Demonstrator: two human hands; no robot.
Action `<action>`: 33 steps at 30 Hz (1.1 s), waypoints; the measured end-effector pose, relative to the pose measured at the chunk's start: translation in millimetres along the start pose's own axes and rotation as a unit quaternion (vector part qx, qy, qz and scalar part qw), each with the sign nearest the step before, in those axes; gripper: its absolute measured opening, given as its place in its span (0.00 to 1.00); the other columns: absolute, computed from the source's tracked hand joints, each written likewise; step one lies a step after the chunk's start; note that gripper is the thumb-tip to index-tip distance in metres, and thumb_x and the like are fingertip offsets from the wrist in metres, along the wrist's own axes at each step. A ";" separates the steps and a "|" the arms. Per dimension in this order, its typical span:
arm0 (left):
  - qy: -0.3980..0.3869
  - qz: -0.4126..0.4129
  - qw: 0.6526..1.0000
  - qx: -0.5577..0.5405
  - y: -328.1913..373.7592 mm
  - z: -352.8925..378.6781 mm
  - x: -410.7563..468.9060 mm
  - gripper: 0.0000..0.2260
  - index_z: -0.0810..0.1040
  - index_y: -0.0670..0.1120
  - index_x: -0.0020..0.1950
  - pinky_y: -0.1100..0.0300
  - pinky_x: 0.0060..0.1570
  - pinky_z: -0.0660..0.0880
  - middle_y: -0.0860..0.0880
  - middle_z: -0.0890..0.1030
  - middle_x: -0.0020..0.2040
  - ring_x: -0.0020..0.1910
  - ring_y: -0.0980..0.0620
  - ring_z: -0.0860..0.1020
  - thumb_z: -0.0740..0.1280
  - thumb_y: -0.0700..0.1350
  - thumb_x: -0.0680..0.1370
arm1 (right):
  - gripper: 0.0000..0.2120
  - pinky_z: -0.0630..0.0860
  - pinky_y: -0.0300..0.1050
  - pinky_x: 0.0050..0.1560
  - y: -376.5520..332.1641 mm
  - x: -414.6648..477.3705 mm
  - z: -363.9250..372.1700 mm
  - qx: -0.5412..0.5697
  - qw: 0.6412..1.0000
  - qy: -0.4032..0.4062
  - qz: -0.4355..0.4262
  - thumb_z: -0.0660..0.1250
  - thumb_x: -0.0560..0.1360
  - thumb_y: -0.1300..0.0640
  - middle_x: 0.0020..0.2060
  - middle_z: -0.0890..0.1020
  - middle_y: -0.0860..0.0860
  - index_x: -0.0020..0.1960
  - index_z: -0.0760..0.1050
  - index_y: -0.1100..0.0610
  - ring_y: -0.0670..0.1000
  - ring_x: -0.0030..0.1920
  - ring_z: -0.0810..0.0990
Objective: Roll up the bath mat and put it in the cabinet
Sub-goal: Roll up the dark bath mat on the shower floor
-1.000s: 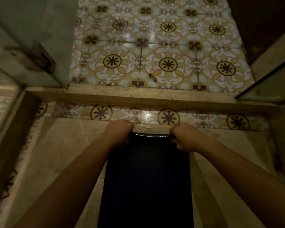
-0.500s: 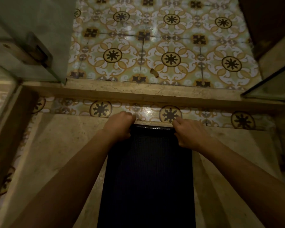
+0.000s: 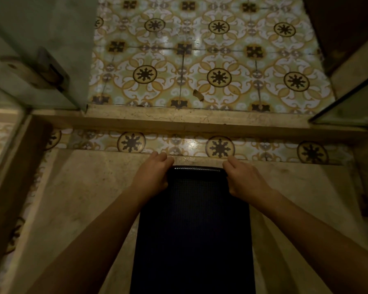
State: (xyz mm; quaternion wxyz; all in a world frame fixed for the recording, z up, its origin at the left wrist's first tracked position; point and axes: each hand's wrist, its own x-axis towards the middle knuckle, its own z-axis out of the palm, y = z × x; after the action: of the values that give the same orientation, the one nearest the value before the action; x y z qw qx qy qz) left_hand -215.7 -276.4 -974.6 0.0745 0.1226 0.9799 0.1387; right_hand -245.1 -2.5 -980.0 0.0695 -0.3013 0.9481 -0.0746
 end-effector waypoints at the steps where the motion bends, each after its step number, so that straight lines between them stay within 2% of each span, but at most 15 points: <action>1: 0.002 0.004 1.000 0.010 0.6 1.9 -3.9 0.12 0.77 0.43 0.48 0.53 0.41 0.73 0.45 0.78 0.46 0.48 0.44 0.73 0.72 0.36 0.66 | 0.15 0.69 0.47 0.27 -0.9 -2.4 1.3 0.005 1.000 0.008 0.002 0.75 0.63 0.67 0.41 0.75 0.56 0.44 0.71 0.60 0.56 0.31 0.75; 5: 0.006 0.020 1.000 0.021 -3.4 4.8 -14.6 0.15 0.79 0.43 0.53 0.54 0.46 0.75 0.45 0.78 0.50 0.52 0.45 0.72 0.73 0.37 0.67 | 0.13 0.69 0.48 0.26 -0.4 -12.8 2.9 0.018 1.000 0.008 -0.003 0.74 0.65 0.66 0.42 0.76 0.57 0.45 0.73 0.61 0.57 0.31 0.75; 8: -0.005 0.021 1.000 0.021 -0.9 3.8 -18.8 0.16 0.78 0.42 0.55 0.54 0.46 0.75 0.45 0.78 0.50 0.52 0.45 0.73 0.73 0.37 0.68 | 0.15 0.63 0.44 0.25 -6.7 -14.9 1.4 0.005 1.000 0.003 -0.004 0.74 0.62 0.69 0.40 0.75 0.57 0.43 0.72 0.61 0.57 0.28 0.74; 11: -0.010 0.017 0.999 0.034 5.7 1.1 -17.7 0.15 0.77 0.42 0.53 0.52 0.38 0.77 0.43 0.77 0.48 0.50 0.43 0.74 0.73 0.36 0.67 | 0.16 0.62 0.43 0.23 -14.5 -14.7 -0.6 -0.010 1.000 0.007 -0.006 0.75 0.59 0.69 0.37 0.75 0.57 0.41 0.72 0.61 0.56 0.25 0.74; 14: -0.007 0.026 0.998 0.050 13.8 -2.1 -22.3 0.16 0.79 0.42 0.49 0.57 0.32 0.72 0.44 0.78 0.43 0.44 0.45 0.76 0.76 0.36 0.63 | 0.17 0.63 0.43 0.21 -18.4 -21.0 2.7 -0.019 1.000 0.001 -0.004 0.76 0.58 0.70 0.37 0.75 0.57 0.40 0.72 0.61 0.56 0.23 0.73; 18: -0.026 0.026 0.999 0.032 6.5 -1.9 -25.1 0.16 0.78 0.43 0.58 0.54 0.47 0.75 0.45 0.77 0.55 0.54 0.46 0.72 0.72 0.41 0.71 | 0.15 0.67 0.45 0.23 -14.7 -29.7 4.6 -0.027 1.000 -0.006 -0.001 0.77 0.60 0.68 0.39 0.76 0.56 0.43 0.75 0.60 0.56 0.28 0.76; 20: -0.027 0.024 0.999 0.033 2.4 -1.2 -26.9 0.15 0.78 0.43 0.59 0.53 0.49 0.76 0.45 0.79 0.57 0.55 0.45 0.71 0.70 0.41 0.72 | 0.16 0.68 0.45 0.24 -15.3 -30.0 2.5 -0.038 0.999 0.007 -0.004 0.77 0.58 0.68 0.37 0.76 0.55 0.41 0.75 0.60 0.56 0.29 0.76; 24: -0.022 0.023 0.999 0.038 7.2 -5.7 -25.6 0.07 0.79 0.42 0.50 0.53 0.41 0.73 0.45 0.83 0.46 0.50 0.46 0.73 0.68 0.37 0.73 | 0.18 0.69 0.45 0.26 -22.8 -25.6 -1.8 -0.040 0.999 0.028 0.008 0.76 0.51 0.70 0.34 0.76 0.55 0.37 0.74 0.60 0.56 0.31 0.75; 28: -0.018 0.033 0.998 0.041 5.0 -3.6 -28.5 0.04 0.80 0.44 0.44 0.54 0.37 0.73 0.47 0.82 0.40 0.47 0.46 0.75 0.70 0.37 0.70 | 0.16 0.69 0.45 0.26 -22.6 -32.4 2.9 0.006 0.999 0.027 0.029 0.76 0.57 0.69 0.36 0.77 0.55 0.41 0.75 0.60 0.56 0.32 0.76; 31: -0.025 0.043 0.999 0.016 -1.6 -2.7 -31.1 0.03 0.82 0.45 0.44 0.58 0.41 0.73 0.50 0.82 0.43 0.47 0.49 0.74 0.70 0.41 0.71 | 0.09 0.73 0.46 0.29 -13.6 -35.8 4.1 0.037 0.999 0.021 0.031 0.74 0.65 0.65 0.39 0.77 0.54 0.44 0.78 0.60 0.56 0.36 0.77; 33: -0.038 0.045 0.998 0.013 -5.1 -5.3 -27.8 0.04 0.83 0.45 0.44 0.57 0.43 0.75 0.50 0.83 0.45 0.47 0.49 0.74 0.69 0.41 0.72 | 0.07 0.76 0.49 0.29 -8.2 -32.6 -0.2 0.046 0.999 0.007 0.029 0.72 0.67 0.64 0.41 0.77 0.54 0.45 0.78 0.60 0.57 0.38 0.77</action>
State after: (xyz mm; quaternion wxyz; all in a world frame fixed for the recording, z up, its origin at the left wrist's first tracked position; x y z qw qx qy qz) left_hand -191.1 -289.7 -967.9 0.1037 0.1722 0.9716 0.1246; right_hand -214.2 9.9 -975.5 0.0785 -0.2700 0.9524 -0.1179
